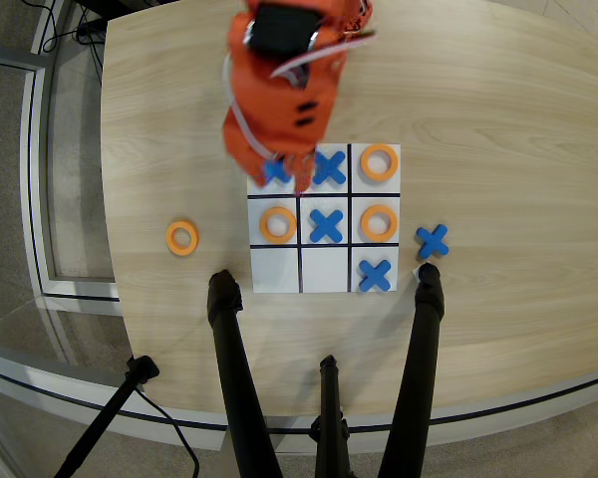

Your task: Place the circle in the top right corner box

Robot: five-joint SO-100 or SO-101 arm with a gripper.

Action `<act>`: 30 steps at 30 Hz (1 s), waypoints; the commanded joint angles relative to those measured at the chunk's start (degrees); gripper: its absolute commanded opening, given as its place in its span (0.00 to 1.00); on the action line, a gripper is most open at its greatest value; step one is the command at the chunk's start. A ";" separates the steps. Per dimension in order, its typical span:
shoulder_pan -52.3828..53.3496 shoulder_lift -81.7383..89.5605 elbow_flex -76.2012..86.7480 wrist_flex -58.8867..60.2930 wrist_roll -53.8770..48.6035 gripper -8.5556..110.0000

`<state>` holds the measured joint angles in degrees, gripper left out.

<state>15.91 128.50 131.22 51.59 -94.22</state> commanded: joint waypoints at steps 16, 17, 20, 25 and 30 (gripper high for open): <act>13.45 -52.21 -41.75 -11.95 -1.14 0.22; 13.62 -53.79 -42.98 -11.95 -1.14 0.22; 14.15 -57.92 -46.49 -11.95 -1.67 0.23; 14.68 -63.81 -51.86 -11.78 -2.90 0.23; 15.29 -67.94 -54.58 -11.87 -4.66 0.23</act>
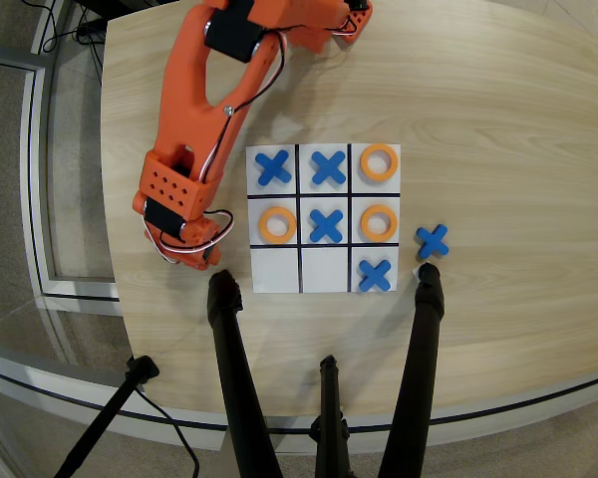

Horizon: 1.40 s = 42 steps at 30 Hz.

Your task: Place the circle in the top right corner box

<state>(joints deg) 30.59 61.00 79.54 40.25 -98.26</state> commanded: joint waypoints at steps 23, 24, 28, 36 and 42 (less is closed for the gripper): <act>1.93 -2.46 -6.33 4.39 0.97 0.23; 1.76 -1.93 -6.59 5.01 1.23 0.23; 1.32 -0.53 -7.03 6.24 1.93 0.23; 2.11 -1.58 -7.56 7.03 1.93 0.23; 3.34 -5.01 -6.77 7.03 2.02 0.23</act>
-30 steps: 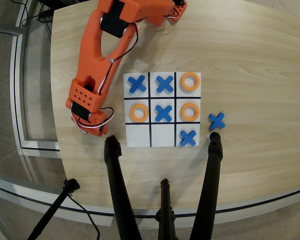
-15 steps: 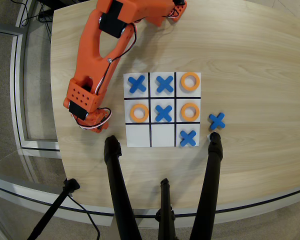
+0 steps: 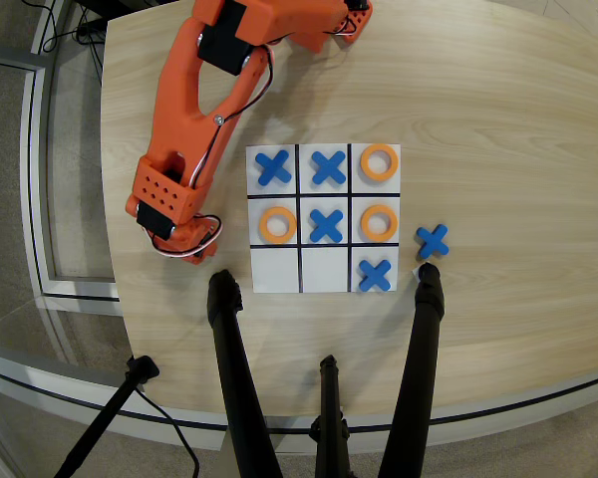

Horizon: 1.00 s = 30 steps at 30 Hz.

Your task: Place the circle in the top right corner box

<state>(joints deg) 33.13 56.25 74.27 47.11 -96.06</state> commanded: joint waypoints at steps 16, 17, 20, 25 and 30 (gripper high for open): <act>2.81 3.78 4.75 19.69 3.25 0.22; 2.55 4.22 5.45 19.69 3.69 0.22; 1.05 4.22 5.45 19.60 4.83 0.22; -0.26 2.99 3.96 19.34 6.68 0.08; 0.44 3.08 4.04 18.81 6.59 0.07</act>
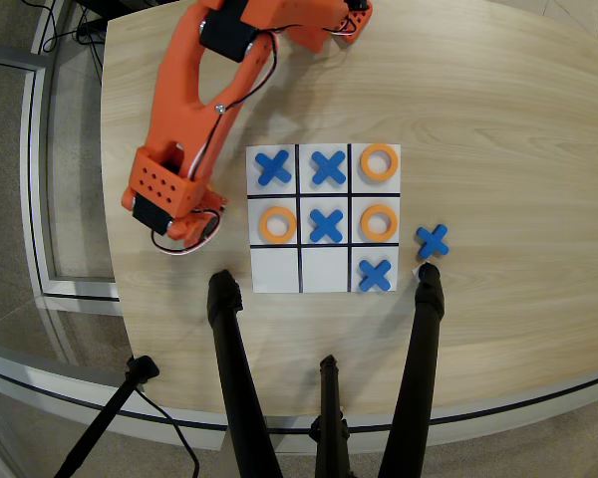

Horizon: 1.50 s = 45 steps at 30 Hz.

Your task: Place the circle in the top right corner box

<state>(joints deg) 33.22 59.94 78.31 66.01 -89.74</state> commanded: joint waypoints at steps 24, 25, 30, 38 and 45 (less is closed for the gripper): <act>-28.56 50.01 26.54 -1.05 5.62 0.07; -30.23 49.66 27.33 -3.60 6.77 0.07; -32.87 39.37 23.99 -11.51 9.93 0.07; -29.44 17.75 10.37 -15.21 10.99 0.07; -27.95 4.31 -2.72 -15.12 11.69 0.07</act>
<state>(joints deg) 4.83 66.45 80.95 51.24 -78.40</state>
